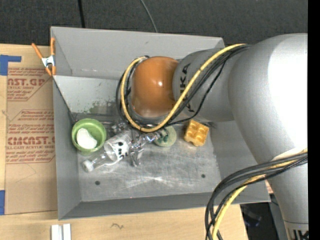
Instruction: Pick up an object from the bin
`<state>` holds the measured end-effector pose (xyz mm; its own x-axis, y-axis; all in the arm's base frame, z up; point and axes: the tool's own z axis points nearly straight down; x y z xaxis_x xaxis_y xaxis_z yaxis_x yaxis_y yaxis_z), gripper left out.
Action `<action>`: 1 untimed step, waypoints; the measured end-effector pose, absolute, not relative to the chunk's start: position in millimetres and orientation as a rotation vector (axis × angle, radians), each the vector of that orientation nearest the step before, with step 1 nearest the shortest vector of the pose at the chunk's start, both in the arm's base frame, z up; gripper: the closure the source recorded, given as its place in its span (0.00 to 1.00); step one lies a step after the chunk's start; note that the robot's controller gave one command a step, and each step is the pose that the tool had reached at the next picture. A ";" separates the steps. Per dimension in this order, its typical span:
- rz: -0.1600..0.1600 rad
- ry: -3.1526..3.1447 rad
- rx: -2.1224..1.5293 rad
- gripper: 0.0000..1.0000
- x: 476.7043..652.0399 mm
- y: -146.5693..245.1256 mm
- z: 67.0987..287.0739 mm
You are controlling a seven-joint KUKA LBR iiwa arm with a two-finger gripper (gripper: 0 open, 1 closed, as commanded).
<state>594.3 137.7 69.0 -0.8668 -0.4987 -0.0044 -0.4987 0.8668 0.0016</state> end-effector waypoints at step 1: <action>0.003 2.958 -1.024 1.00 595.0 140.1 74.9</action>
Offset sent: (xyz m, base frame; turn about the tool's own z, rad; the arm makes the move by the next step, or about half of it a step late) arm 0.0000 0.0000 0.0000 0.0000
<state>595.0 140.1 74.9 -0.7860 -0.6181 -0.0117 -0.6181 0.7861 -0.0022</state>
